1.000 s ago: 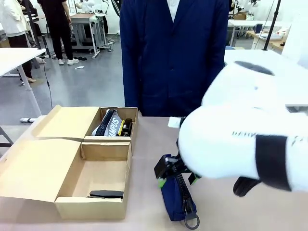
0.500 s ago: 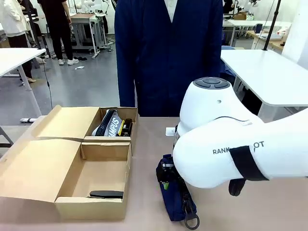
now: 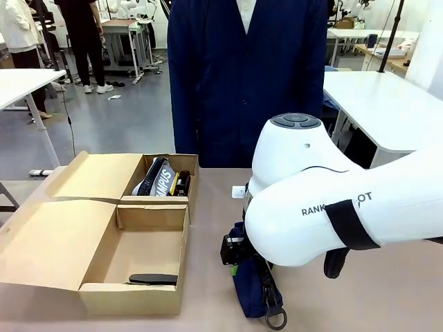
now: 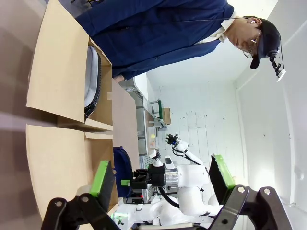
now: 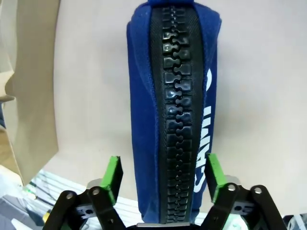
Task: Place items inside the box.
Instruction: Pick up a Pencil pouch or Stapler and place it inside the Mailer Box closest to the robot.
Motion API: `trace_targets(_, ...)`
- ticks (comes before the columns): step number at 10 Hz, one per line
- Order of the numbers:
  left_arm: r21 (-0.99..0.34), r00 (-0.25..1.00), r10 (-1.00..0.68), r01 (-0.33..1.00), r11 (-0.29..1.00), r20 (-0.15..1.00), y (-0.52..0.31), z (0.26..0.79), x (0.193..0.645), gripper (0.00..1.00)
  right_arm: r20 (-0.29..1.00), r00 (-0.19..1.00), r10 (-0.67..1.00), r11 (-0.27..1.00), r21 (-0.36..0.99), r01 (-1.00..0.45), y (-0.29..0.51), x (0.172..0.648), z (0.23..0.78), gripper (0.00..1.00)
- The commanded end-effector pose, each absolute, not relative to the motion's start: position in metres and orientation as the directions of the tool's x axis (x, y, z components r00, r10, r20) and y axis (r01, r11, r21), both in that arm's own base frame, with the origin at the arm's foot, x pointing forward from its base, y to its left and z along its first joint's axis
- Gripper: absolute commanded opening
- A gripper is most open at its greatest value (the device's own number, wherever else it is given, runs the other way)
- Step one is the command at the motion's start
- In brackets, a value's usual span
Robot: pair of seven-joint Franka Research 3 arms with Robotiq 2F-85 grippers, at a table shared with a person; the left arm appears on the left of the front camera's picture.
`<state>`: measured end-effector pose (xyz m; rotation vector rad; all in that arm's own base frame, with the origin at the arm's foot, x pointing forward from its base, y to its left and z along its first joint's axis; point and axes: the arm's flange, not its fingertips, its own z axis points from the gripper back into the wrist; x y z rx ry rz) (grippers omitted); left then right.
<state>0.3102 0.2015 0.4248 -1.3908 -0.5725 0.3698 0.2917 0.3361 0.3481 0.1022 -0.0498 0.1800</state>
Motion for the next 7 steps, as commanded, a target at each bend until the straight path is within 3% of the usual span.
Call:
trace_targets(1, -0.982, 0.805, 0.565, 0.113, 0.149, 0.179, 0.2003, 0.4254, 0.3089, 1.0, 0.074, 0.987, 0.144, 0.985, 0.088, -0.15, 0.3435, 0.295, 0.3488, 0.29)
trace_targets(2, -0.982, 0.805, 0.565, 0.113, 0.149, 0.179, 0.2003, 0.4254, 0.3089, 1.0, 0.067, 0.987, 0.145, 0.985, 0.089, -0.151, 0.3432, 0.2947, 0.3489, 0.35)
trace_targets(3, -0.982, 0.805, 0.565, 0.113, 0.149, 0.179, 0.2003, 0.4254, 0.3089, 1.0, 0.075, 0.987, 0.144, 0.985, 0.087, -0.151, 0.3427, 0.2947, 0.3496, 0.0)
trace_targets(7, -0.982, 0.805, 0.565, 0.113, 0.149, 0.179, 0.2003, 0.4254, 0.3089, 1.0, 0.071, 0.988, 0.139, 0.986, 0.088, -0.145, 0.3386, 0.2952, 0.3503, 0.0)
